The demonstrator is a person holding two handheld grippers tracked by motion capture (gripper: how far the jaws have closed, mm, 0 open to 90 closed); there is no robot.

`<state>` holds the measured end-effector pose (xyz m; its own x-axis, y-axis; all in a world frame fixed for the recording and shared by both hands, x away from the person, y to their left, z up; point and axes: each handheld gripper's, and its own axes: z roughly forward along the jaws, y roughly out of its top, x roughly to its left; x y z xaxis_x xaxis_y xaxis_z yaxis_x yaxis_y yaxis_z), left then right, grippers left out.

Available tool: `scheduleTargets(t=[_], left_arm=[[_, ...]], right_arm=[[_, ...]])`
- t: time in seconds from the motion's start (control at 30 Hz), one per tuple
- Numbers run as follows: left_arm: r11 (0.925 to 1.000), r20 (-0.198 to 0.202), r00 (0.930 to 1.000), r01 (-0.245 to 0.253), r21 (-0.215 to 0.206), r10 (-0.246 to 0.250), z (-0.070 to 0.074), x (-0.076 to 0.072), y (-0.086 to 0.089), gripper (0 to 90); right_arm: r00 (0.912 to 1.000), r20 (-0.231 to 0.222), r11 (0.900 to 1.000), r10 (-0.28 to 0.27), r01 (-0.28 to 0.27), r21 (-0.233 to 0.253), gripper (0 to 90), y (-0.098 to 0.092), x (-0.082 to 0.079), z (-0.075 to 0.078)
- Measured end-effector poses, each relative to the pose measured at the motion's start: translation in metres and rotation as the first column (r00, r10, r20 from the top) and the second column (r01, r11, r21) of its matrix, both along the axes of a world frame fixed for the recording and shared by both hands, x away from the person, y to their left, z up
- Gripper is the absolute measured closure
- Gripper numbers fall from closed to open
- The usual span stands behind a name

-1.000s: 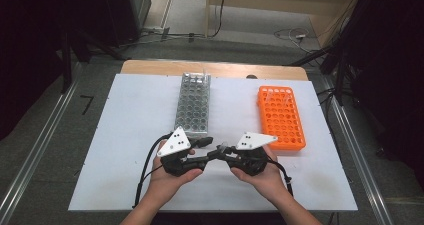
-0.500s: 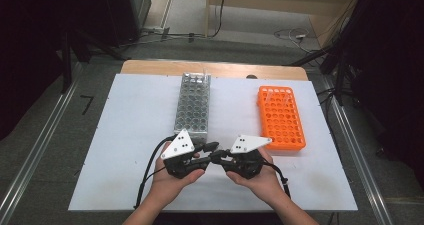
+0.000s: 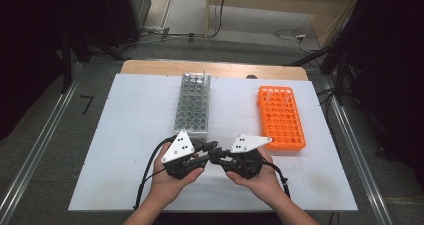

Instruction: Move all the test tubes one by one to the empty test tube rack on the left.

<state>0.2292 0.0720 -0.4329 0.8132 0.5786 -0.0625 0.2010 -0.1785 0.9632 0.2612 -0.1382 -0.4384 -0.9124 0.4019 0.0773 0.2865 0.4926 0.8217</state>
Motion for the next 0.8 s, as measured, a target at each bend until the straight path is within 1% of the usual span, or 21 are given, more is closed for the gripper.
scheduleTargets(t=[0.07,0.1,0.23,0.3,0.33,0.43,0.53,0.57,0.67,0.8], left_arm=[[1.0000,0.005,1.0000,-0.008,0.000,0.008,0.001,0.000,0.001,76.4],[0.9999,0.000,0.9999,-0.011,-0.011,0.011,0.001,0.001,0.002,76.4],[0.9990,-0.011,0.9997,-0.024,-0.036,0.024,0.003,0.004,0.007,76.4],[0.9985,-0.014,0.9994,-0.031,-0.044,0.030,0.004,0.005,0.009,76.4],[0.9986,-0.014,0.9994,-0.033,-0.042,0.033,0.004,0.005,0.010,76.4],[0.9982,-0.019,0.9991,-0.040,-0.045,0.039,0.005,0.008,0.012,76.4],[0.9977,-0.025,0.9985,-0.049,-0.047,0.048,0.006,0.010,0.013,76.4],[0.9974,-0.025,0.9983,-0.054,-0.048,0.053,0.006,0.011,0.014,76.4],[0.9970,-0.025,0.9981,-0.057,-0.052,0.056,0.008,0.014,0.016,76.4],[0.9957,-0.026,0.9974,-0.069,-0.062,0.068,0.011,0.020,0.017,76.4]], right_arm=[[1.0000,0.002,1.000,0.002,-0.002,0.001,70.9,0.000,0.000,0.000],[1.0000,0.003,1.000,0.004,-0.004,0.001,66.5,0.000,-0.001,0.000],[0.9997,0.021,1.000,0.009,-0.009,0.002,41.9,-0.003,-0.003,0.002],[0.9999,0.011,1.000,0.012,-0.012,0.020,32.4,-0.007,-0.003,0.004],[0.9998,0.015,1.000,0.010,-0.011,0.027,26.5,-0.010,-0.003,0.004],[0.9994,0.033,1.000,-0.014,0.013,0.026,11.5,-0.019,-0.002,0.006],[0.9991,0.033,0.999,-0.028,0.027,0.047,2.9,-0.030,-0.002,0.009],[0.9994,0.024,0.998,-0.027,0.025,0.059,0.7,-0.035,-0.001,0.009],[0.9987,0.029,0.996,-0.041,0.039,0.078,0.0,-0.049,-0.002,0.008],[0.9940,0.037,0.992,-0.103,0.100,0.082,0.0,-0.070,-0.003,0.007]])
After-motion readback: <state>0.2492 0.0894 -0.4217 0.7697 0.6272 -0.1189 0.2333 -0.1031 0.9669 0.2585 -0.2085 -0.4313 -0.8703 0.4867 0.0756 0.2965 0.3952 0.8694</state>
